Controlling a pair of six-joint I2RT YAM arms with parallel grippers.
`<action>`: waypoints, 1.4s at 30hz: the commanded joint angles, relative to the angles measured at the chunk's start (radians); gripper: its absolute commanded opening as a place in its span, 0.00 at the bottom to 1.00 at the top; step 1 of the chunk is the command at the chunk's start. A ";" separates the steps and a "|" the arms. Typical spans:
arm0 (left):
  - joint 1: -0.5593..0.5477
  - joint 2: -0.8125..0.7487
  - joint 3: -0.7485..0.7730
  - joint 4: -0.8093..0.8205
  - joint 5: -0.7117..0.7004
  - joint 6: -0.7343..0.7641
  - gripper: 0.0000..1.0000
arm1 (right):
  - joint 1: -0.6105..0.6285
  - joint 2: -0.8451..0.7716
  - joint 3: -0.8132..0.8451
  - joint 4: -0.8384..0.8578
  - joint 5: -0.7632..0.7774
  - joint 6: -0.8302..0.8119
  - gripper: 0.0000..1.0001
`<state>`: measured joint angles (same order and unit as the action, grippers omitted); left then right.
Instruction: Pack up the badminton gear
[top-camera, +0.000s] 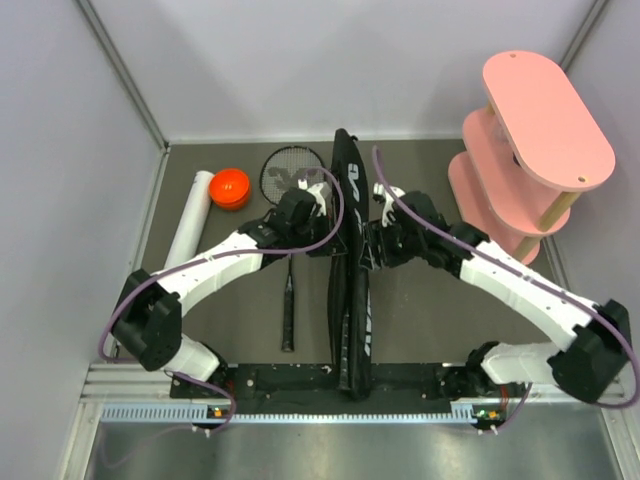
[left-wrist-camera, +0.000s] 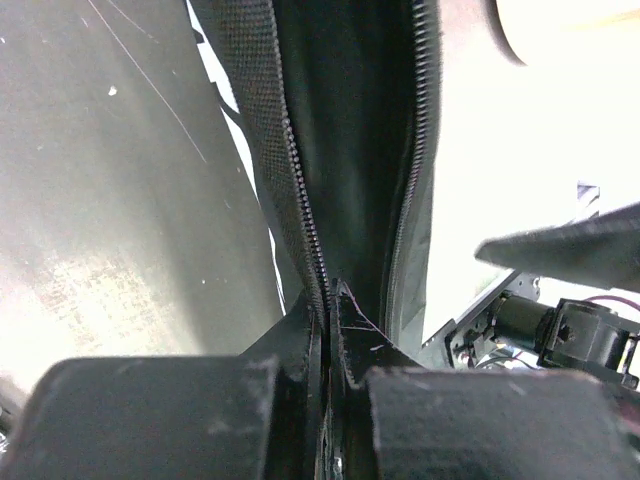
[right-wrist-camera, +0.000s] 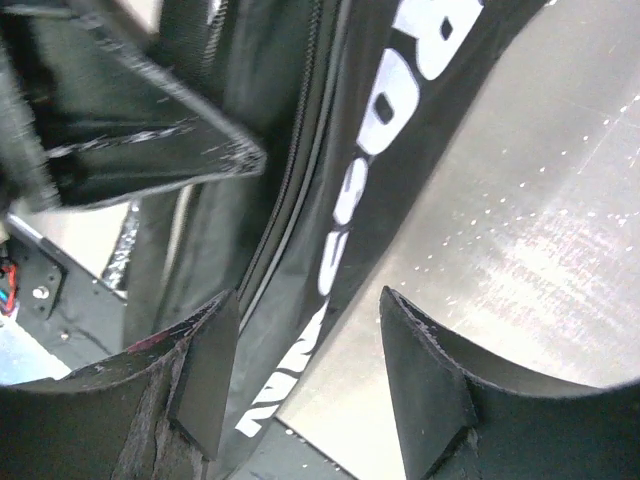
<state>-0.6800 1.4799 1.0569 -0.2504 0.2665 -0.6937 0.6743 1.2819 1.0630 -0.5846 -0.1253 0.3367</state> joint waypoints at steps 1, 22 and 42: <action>-0.010 -0.021 0.072 0.022 -0.015 -0.010 0.00 | 0.111 -0.140 -0.024 -0.027 0.148 0.094 0.59; -0.070 0.011 0.143 -0.004 -0.069 -0.030 0.00 | 0.218 -0.220 -0.299 0.239 -0.118 0.219 0.17; -0.081 0.042 0.134 -0.012 -0.070 -0.020 0.00 | 0.301 -0.145 -0.347 0.224 0.078 0.143 0.25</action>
<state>-0.7574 1.5215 1.1572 -0.3145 0.2047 -0.7238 0.9543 1.2079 0.6537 -0.3534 -0.0753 0.5068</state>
